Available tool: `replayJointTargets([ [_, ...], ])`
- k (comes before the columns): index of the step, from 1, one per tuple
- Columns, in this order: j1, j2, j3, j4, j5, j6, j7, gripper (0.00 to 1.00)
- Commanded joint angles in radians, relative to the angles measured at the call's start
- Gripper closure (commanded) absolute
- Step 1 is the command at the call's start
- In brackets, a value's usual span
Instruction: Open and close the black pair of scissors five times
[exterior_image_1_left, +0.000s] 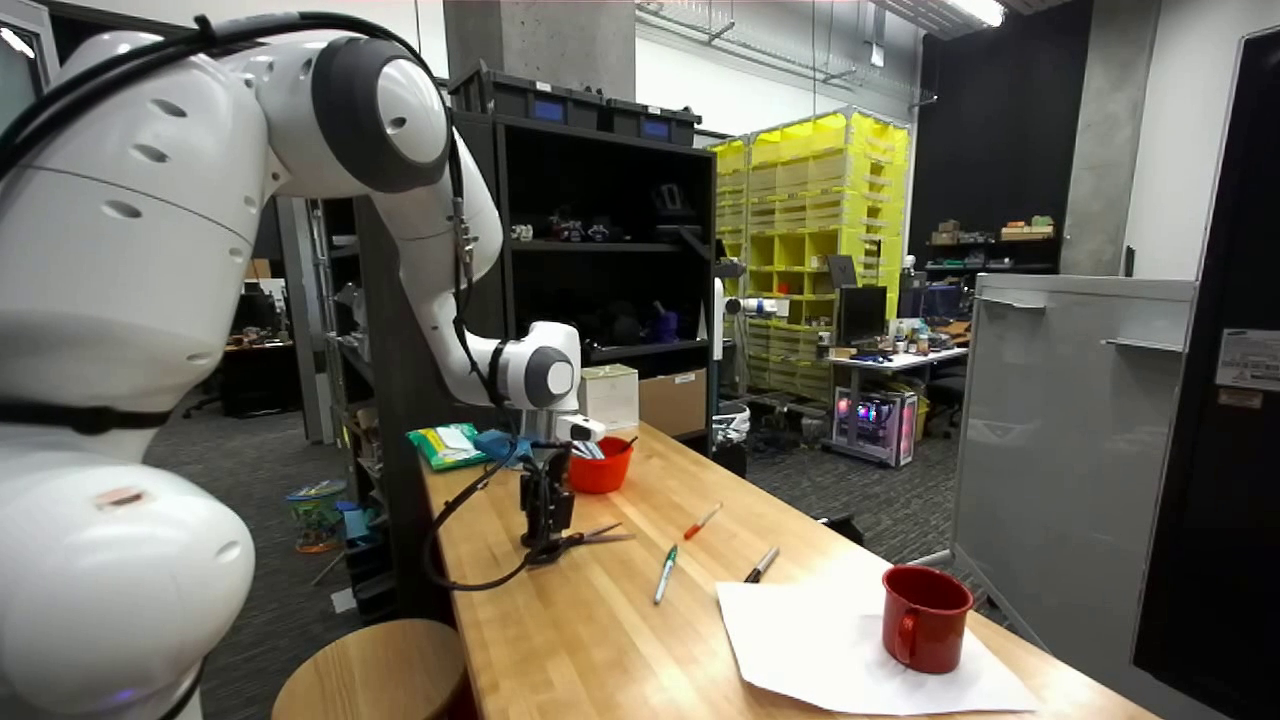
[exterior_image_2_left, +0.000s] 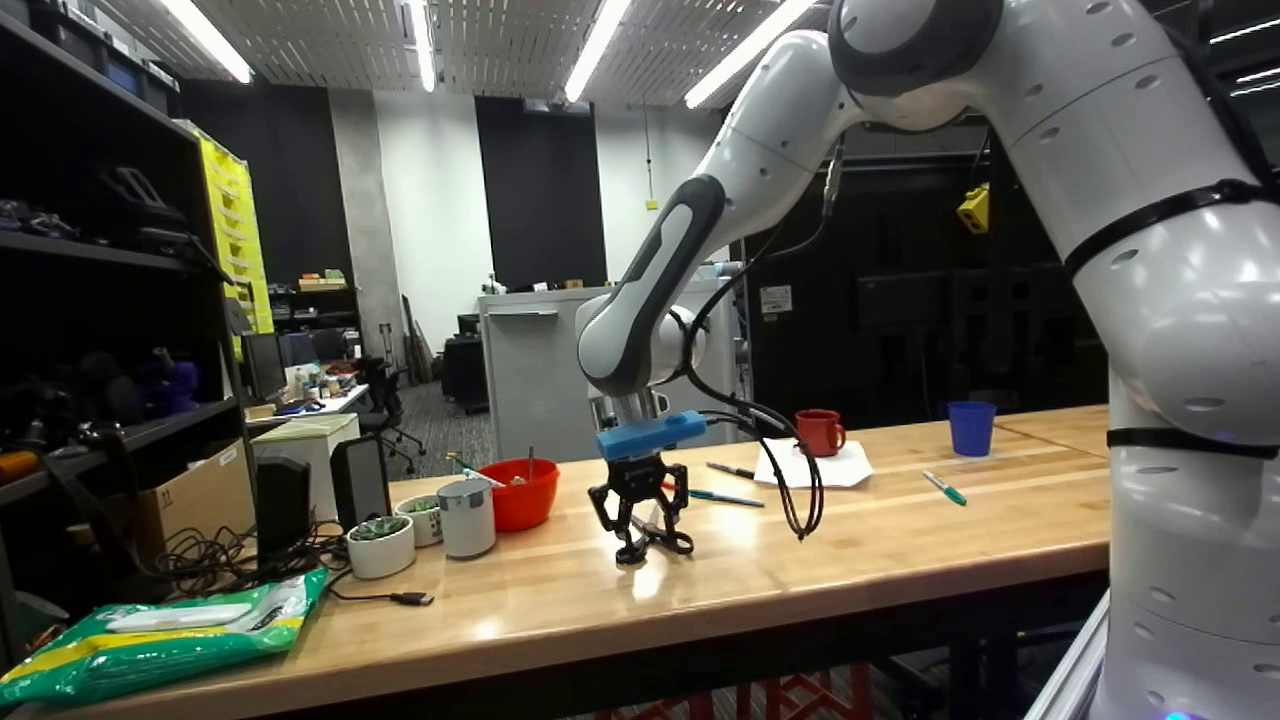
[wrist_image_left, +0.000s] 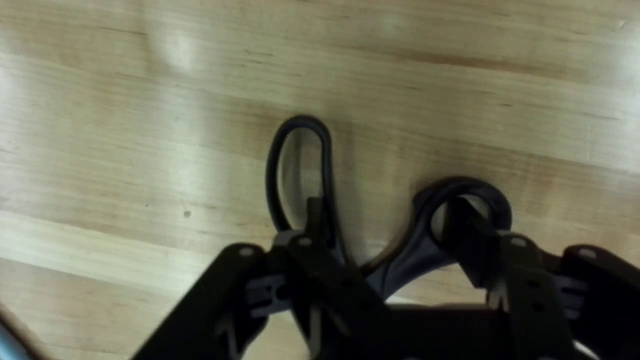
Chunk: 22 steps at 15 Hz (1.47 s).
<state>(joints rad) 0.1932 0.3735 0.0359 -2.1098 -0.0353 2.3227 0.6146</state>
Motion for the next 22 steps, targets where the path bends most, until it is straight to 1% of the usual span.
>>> replayJointTargets([
  [1,0.007,-0.001,-0.005,-0.008,0.006,0.001,-0.010,0.69],
  [2,0.008,-0.001,-0.004,-0.007,0.006,0.001,-0.010,0.78],
  [5,0.008,-0.001,-0.004,-0.006,0.006,0.002,-0.010,0.97],
  [6,0.008,-0.001,-0.004,-0.007,0.006,0.002,-0.010,0.93],
  [10,0.009,-0.001,-0.005,-0.006,0.002,-0.001,-0.007,0.93],
  [11,0.010,-0.001,-0.005,-0.006,0.001,-0.001,-0.006,0.48],
  [12,0.010,-0.002,-0.006,-0.006,0.001,-0.002,-0.005,0.48],
  [14,0.009,-0.003,-0.008,-0.008,0.001,-0.006,-0.005,0.38],
  [18,0.007,-0.003,-0.014,-0.010,0.001,-0.011,-0.005,0.13],
  [20,0.007,-0.001,-0.014,-0.011,0.002,-0.012,-0.005,0.02],
  [21,0.007,0.001,-0.014,-0.012,0.002,-0.011,-0.005,0.00],
  [22,0.008,0.002,-0.014,-0.012,0.002,-0.011,-0.005,0.00],
])
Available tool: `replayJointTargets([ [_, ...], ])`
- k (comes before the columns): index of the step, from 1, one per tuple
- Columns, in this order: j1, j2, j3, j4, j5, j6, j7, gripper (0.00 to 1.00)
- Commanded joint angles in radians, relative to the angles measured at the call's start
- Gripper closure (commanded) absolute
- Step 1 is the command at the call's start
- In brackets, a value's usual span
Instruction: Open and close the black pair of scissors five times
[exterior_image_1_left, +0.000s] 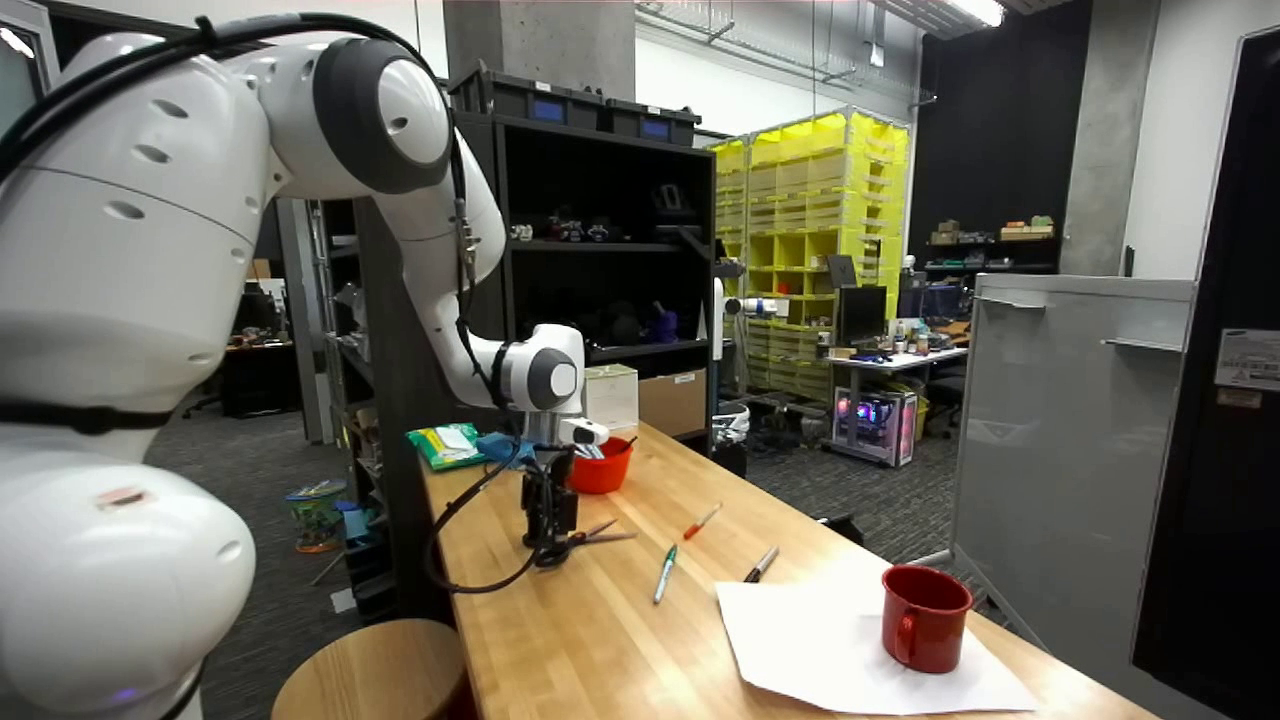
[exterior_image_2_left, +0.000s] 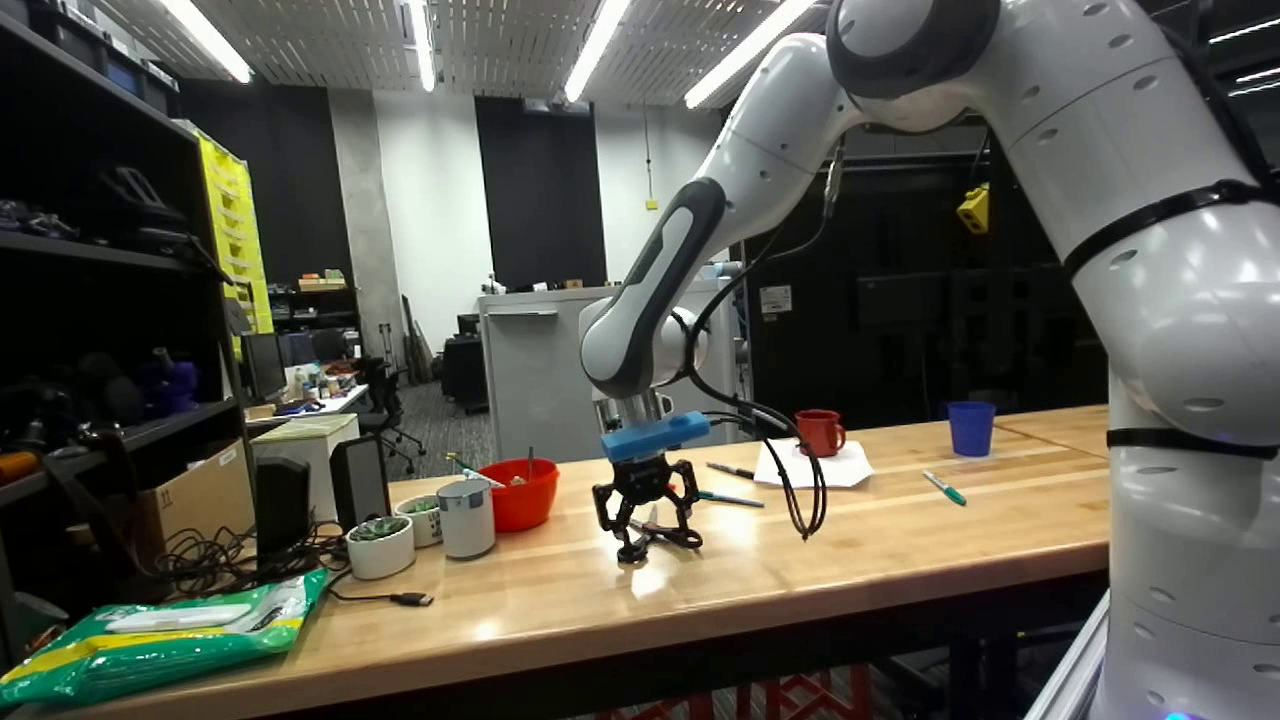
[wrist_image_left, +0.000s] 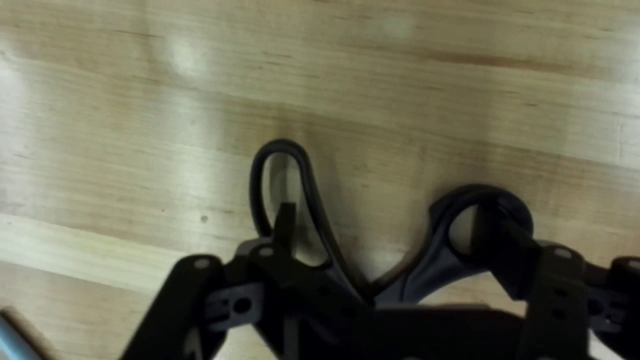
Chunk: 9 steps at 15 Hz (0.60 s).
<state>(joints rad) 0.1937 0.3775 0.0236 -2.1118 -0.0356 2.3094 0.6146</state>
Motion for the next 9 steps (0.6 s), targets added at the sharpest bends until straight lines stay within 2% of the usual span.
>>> replayJointTargets([
  [1,0.008,-0.001,-0.002,-0.011,0.003,0.002,-0.005,0.00],
  [2,0.008,0.000,-0.002,-0.011,0.002,0.001,-0.006,0.05],
  [3,0.009,0.000,-0.002,-0.011,0.001,0.000,-0.006,0.25],
  [4,0.009,0.000,-0.002,-0.011,0.000,0.000,-0.005,0.27],
  [6,0.010,-0.001,0.000,-0.008,0.000,0.003,-0.005,0.37],
  [9,0.013,-0.003,0.003,-0.003,0.000,0.003,-0.006,0.62],
])
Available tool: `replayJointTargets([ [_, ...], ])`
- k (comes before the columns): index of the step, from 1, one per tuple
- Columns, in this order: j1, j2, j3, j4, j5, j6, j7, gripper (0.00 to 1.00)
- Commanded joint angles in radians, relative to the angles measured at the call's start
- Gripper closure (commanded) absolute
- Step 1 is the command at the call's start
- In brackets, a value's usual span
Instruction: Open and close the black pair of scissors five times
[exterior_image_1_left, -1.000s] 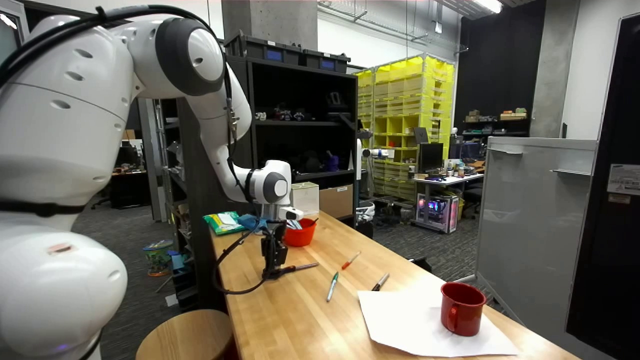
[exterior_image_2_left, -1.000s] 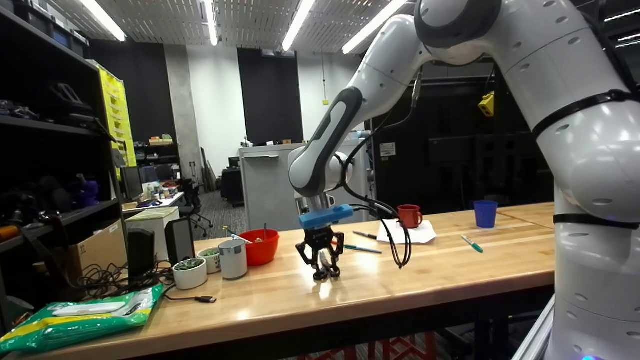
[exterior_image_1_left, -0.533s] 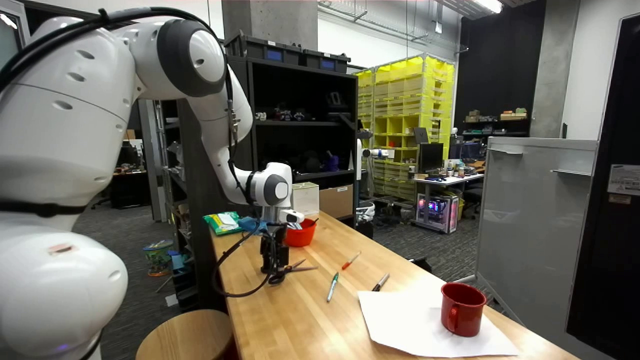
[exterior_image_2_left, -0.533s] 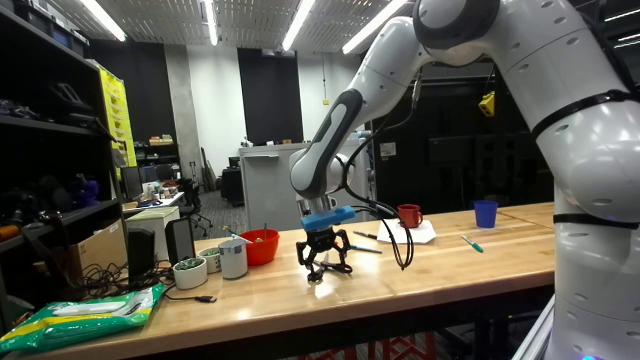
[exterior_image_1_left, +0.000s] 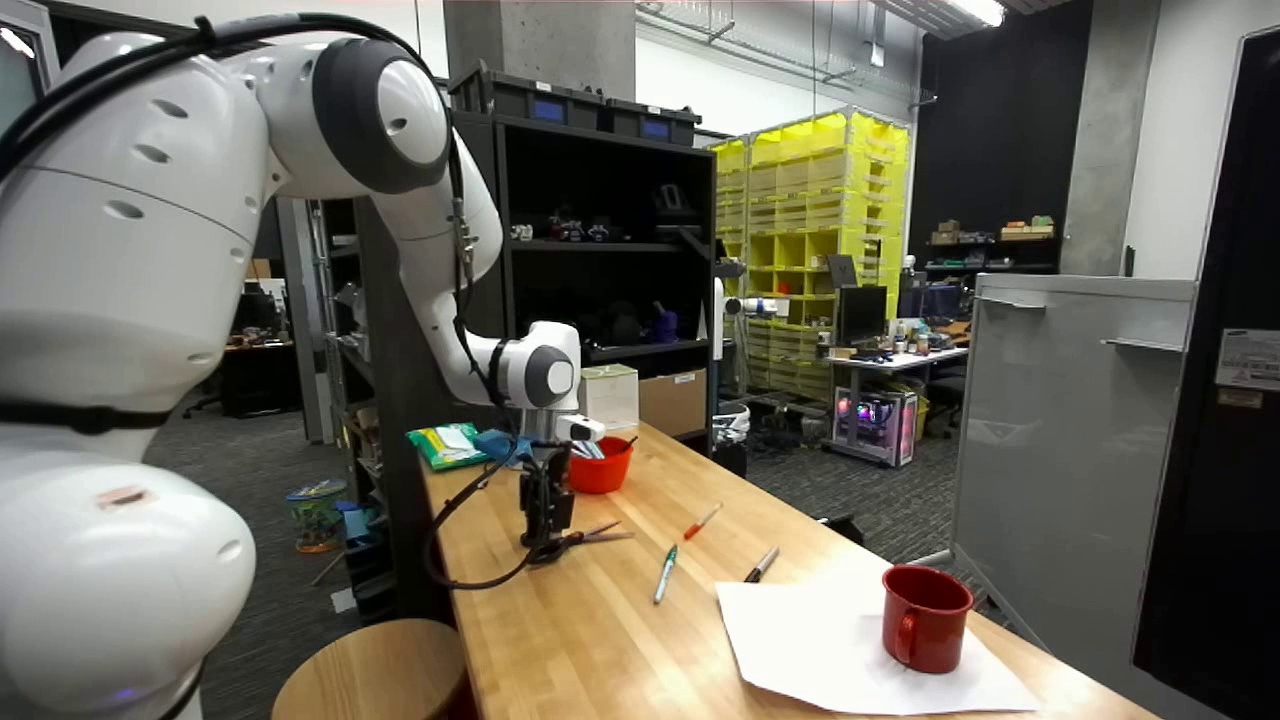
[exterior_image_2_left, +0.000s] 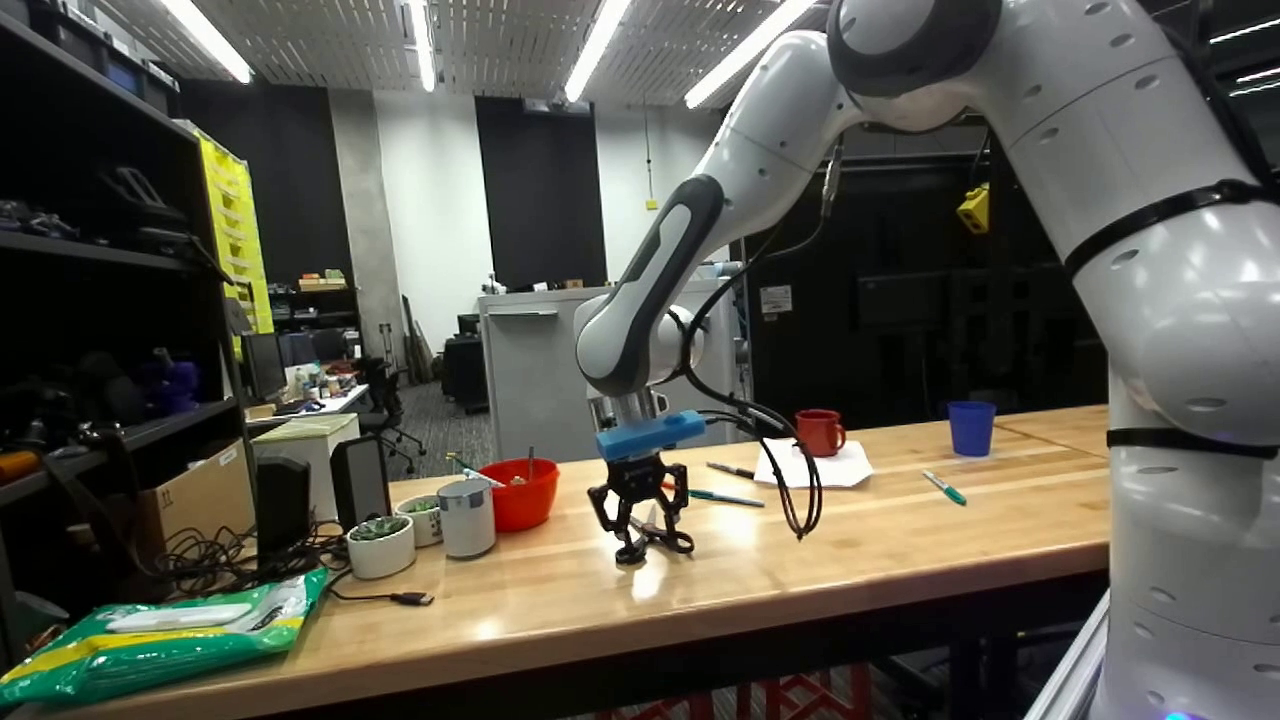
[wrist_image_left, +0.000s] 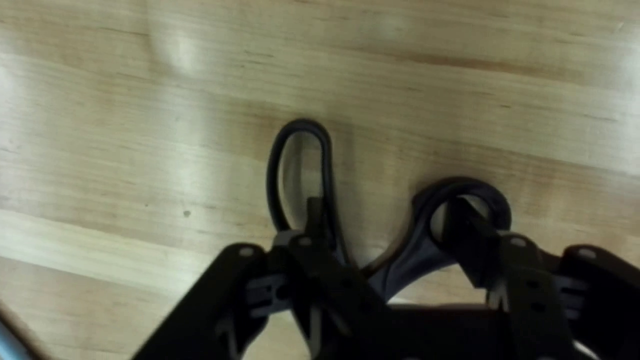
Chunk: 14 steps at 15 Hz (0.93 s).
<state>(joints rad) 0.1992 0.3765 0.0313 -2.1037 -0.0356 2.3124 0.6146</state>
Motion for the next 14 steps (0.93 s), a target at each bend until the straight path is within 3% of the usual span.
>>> replayJointTargets([
  [1,0.007,-0.002,-0.003,-0.009,0.001,0.001,-0.006,0.69],
  [5,0.007,-0.002,-0.002,-0.008,0.000,0.002,-0.007,0.95],
  [8,0.006,-0.003,-0.002,-0.008,0.001,0.001,-0.007,0.93],
  [9,0.006,-0.002,-0.002,-0.008,0.001,0.002,-0.006,0.48],
  [10,0.007,-0.002,-0.003,-0.008,0.001,0.000,-0.005,0.47],
  [14,0.004,-0.004,-0.007,-0.011,0.001,-0.009,-0.005,0.25],
])
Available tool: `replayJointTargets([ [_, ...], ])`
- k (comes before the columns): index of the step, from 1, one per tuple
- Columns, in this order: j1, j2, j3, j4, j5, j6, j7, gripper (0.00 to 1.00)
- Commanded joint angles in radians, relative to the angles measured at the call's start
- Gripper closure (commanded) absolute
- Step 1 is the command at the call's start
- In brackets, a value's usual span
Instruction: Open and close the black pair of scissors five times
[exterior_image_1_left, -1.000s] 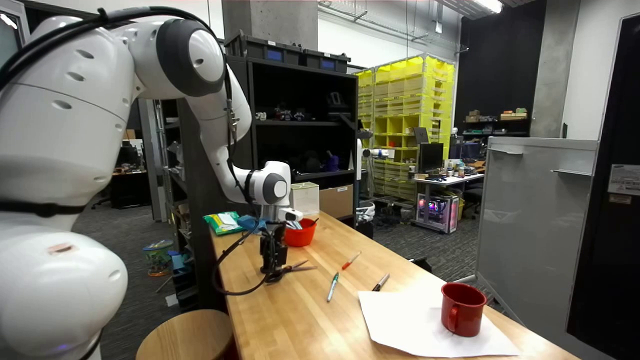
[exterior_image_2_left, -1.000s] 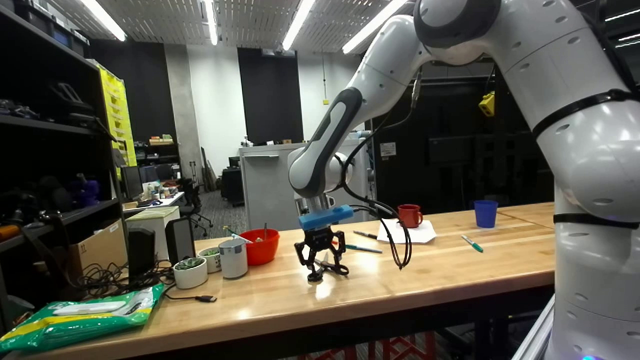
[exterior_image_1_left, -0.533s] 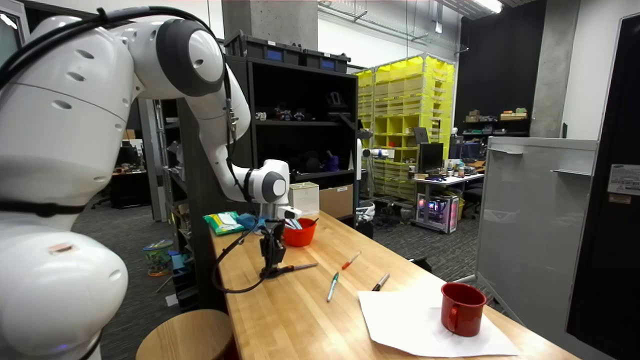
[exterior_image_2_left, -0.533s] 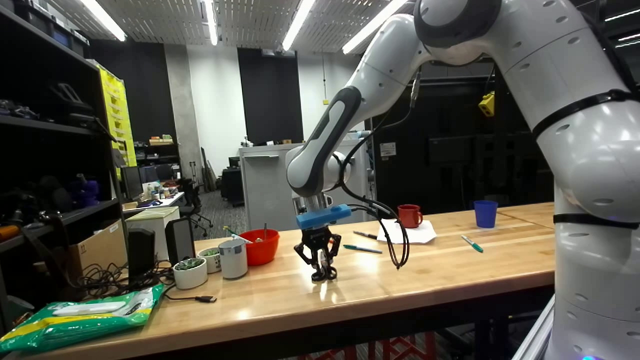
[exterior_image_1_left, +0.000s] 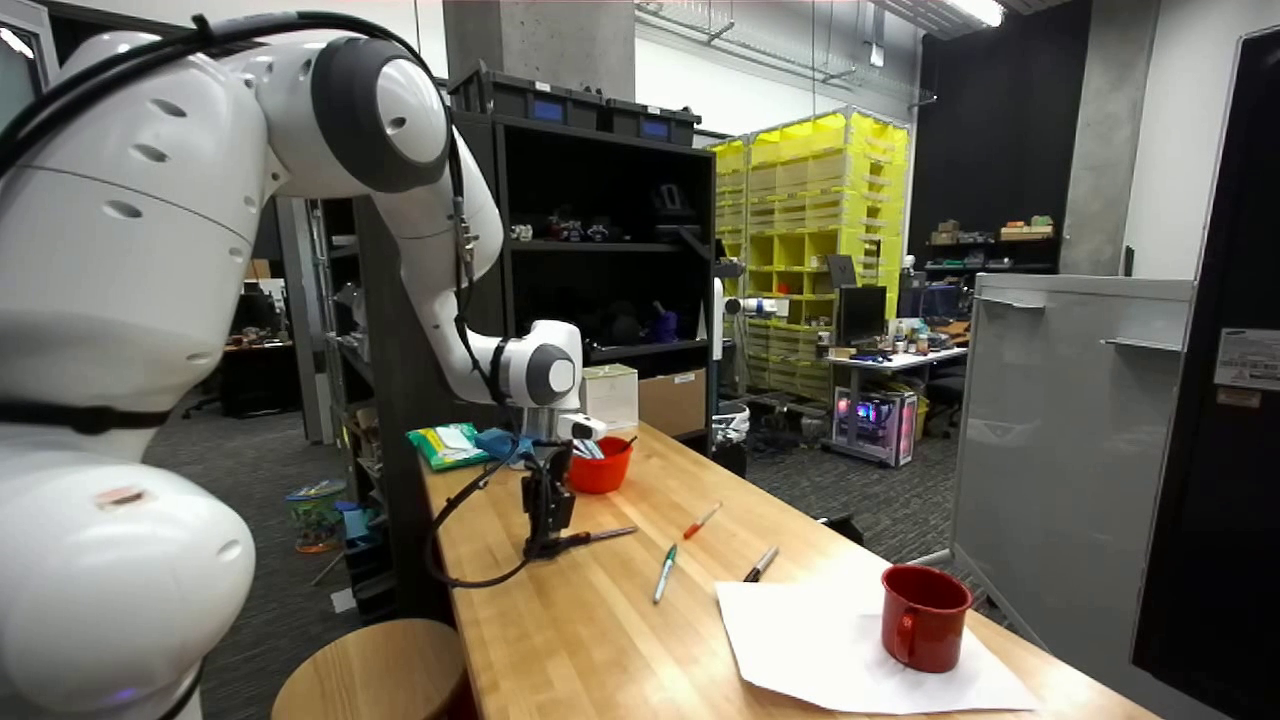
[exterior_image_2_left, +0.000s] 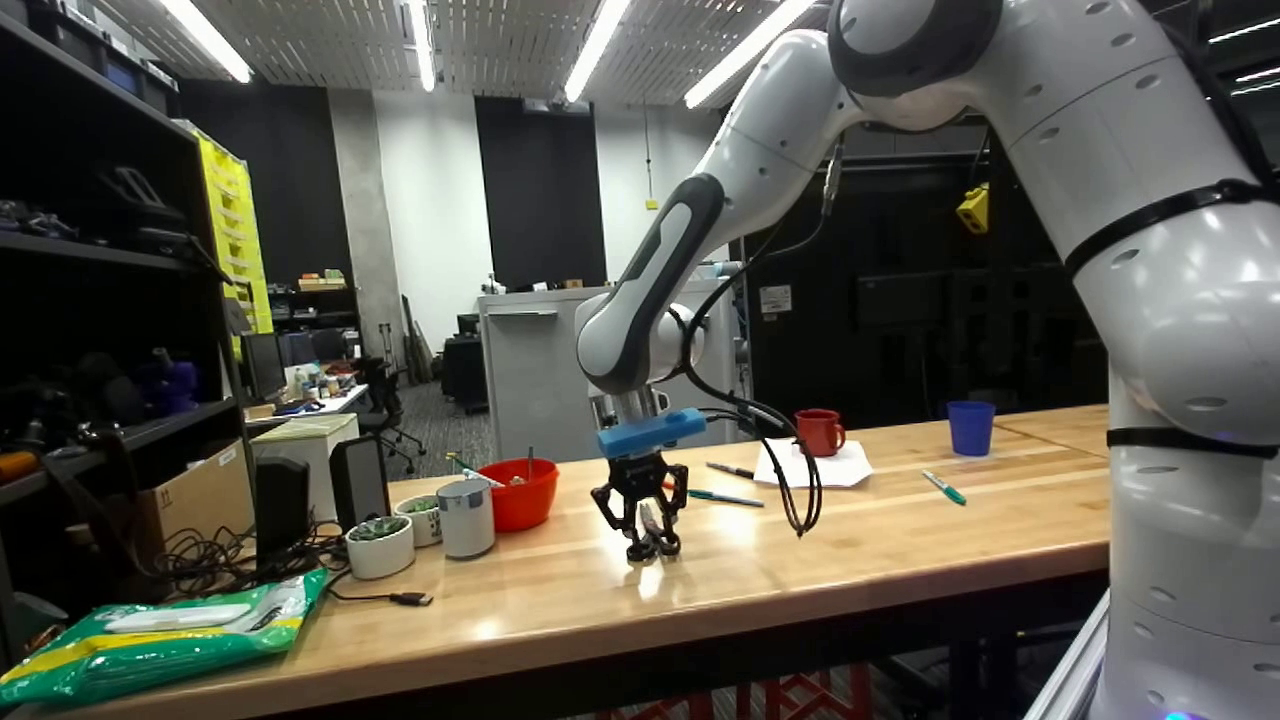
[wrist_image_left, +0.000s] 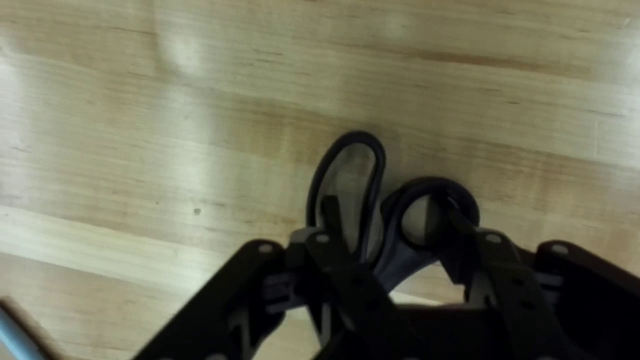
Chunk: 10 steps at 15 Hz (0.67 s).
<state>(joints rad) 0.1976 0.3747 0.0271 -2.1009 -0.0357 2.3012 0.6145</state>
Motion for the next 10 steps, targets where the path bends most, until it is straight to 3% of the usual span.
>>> replayJointTargets([
  [1,0.005,-0.002,-0.005,-0.014,0.001,0.002,-0.004,0.20],
  [4,0.005,-0.002,-0.006,-0.018,0.001,0.002,-0.004,0.02],
  [5,0.005,-0.001,-0.007,-0.019,0.001,0.003,-0.004,0.00],
  [10,0.007,0.000,-0.007,-0.023,0.001,0.003,-0.004,0.02],
])
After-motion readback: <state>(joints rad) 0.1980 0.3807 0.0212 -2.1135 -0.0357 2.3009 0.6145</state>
